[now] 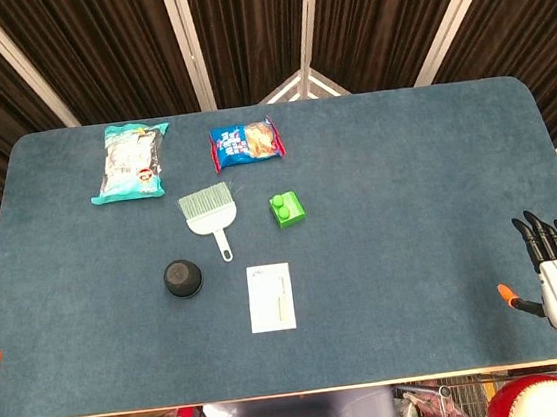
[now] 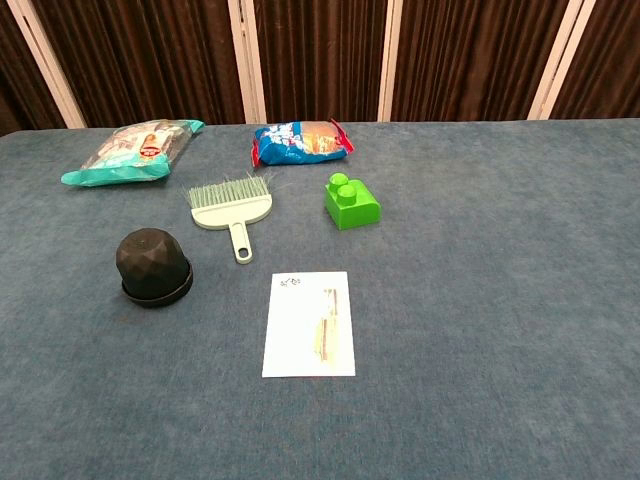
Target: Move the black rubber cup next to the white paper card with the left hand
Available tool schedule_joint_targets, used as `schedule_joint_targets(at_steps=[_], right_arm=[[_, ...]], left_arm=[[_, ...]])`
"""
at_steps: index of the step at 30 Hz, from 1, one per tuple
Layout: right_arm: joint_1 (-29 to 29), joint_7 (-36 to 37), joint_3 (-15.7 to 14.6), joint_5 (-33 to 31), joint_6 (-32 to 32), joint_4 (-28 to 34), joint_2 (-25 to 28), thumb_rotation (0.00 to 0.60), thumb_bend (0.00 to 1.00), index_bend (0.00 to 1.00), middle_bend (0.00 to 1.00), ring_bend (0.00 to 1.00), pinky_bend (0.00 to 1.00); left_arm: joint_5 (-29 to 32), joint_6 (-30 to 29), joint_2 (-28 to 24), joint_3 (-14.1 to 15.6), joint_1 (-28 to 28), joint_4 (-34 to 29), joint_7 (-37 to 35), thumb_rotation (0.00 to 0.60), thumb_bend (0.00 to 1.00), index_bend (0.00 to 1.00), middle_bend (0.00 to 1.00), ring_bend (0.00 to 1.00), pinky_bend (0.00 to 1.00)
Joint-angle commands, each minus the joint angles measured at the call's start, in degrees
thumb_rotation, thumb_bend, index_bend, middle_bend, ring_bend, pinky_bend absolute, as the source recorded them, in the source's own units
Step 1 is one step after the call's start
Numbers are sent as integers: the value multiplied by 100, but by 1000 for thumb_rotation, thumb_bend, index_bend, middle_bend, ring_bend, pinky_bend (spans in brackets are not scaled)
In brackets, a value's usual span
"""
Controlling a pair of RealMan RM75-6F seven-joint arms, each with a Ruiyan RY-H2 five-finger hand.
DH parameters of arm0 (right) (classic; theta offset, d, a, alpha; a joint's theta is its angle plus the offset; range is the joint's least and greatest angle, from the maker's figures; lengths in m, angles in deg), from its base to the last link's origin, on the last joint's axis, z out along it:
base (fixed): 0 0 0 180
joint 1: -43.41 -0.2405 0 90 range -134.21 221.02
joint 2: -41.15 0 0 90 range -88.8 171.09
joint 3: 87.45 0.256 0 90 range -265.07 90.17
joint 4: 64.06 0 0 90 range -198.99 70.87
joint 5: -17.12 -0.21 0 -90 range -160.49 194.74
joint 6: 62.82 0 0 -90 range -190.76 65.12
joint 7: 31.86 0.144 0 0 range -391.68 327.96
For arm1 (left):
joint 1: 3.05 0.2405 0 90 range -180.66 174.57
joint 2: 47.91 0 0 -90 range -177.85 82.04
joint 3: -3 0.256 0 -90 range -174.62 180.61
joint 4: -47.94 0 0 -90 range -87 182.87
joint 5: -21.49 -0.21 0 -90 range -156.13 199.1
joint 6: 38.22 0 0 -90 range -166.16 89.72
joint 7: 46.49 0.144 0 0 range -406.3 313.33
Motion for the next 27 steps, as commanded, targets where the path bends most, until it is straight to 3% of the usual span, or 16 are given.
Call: schedule_joint_targets(at_steps=[1,9,27], right_arm=[[2,9,-7,1,3,-11,-10,600,222,79,39,106,36],[71,62,-74,94,-90,6,30,600,223,79,39,106,36],[49,151,-119,123,4,45,59,600,222,79,39,106,36]], left_arm=[[-17,5,-17,11,6,-6,-34,600,320,147,0,0,0],[-176,-114,12,34,35,-43,-43,600,320,142,0,0,0],[-241,362,134,122,-220,25,99,600,289,114,0,0,0]])
